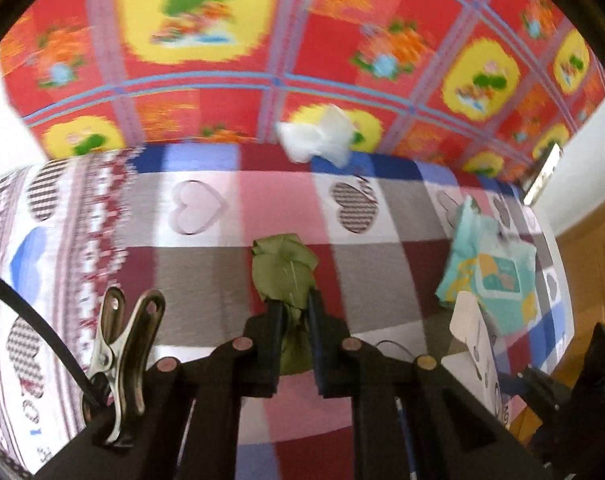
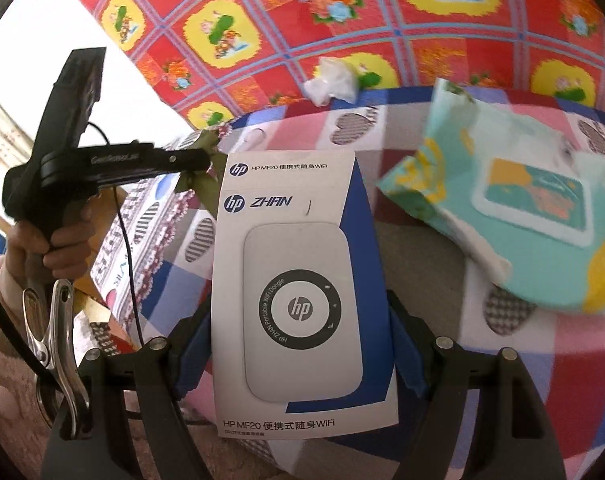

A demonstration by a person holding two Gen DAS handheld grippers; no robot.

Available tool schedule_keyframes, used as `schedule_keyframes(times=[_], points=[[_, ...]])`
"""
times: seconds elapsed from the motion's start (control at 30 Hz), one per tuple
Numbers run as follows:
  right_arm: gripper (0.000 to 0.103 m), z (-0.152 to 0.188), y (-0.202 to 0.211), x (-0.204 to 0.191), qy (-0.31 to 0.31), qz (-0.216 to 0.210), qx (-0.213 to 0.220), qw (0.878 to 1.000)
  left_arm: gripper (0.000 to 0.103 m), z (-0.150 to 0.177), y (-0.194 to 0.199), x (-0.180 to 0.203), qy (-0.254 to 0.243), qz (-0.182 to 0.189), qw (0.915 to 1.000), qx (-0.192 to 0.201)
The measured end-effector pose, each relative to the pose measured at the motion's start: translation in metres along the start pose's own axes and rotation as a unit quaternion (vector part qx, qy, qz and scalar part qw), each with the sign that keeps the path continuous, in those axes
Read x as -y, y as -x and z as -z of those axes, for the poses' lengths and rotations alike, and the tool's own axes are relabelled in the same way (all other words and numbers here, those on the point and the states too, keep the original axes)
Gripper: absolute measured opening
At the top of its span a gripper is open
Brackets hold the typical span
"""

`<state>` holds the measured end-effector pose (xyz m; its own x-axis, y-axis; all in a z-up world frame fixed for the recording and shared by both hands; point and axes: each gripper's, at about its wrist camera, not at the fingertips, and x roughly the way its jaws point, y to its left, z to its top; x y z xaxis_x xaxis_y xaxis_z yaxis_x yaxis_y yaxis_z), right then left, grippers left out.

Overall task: Collect trash
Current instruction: 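Lift the green cloth with the left gripper while the right gripper holds the HP box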

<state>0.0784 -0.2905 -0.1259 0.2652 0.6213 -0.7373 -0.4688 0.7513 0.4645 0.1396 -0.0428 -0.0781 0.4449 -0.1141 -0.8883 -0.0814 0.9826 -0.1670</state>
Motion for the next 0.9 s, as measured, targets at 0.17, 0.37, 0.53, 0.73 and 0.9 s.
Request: schedule_keyframes(times=[0.17,0.37,0.53,0.73,0.9], points=[[0.078,-0.01,-0.009,-0.026,0.019,-0.003,0.0,1.0,0.012,0.013,0.024,-0.022,0.02,-0.016,0.9995,0.017],[0.078,-0.018,-0.009,-0.062,0.014,-0.008,0.012,1.0,0.012,0.033,0.052,-0.05,0.032,-0.036,0.9987,0.02],[0.078,-0.019,-0.013,-0.099,0.023,-0.003,0.015,1.0,0.012,0.048,0.079,-0.074,0.036,-0.049,0.9974,0.039],[0.078,-0.021,-0.02,-0.147,0.034,0.02,0.015,0.999,0.012,0.062,0.116,-0.108,0.052,-0.047,0.9951,0.07],[0.078,-0.029,-0.024,-0.194,0.043,0.033,0.022,0.998,0.013,0.076,0.146,-0.139,0.06,-0.046,0.9931,0.089]])
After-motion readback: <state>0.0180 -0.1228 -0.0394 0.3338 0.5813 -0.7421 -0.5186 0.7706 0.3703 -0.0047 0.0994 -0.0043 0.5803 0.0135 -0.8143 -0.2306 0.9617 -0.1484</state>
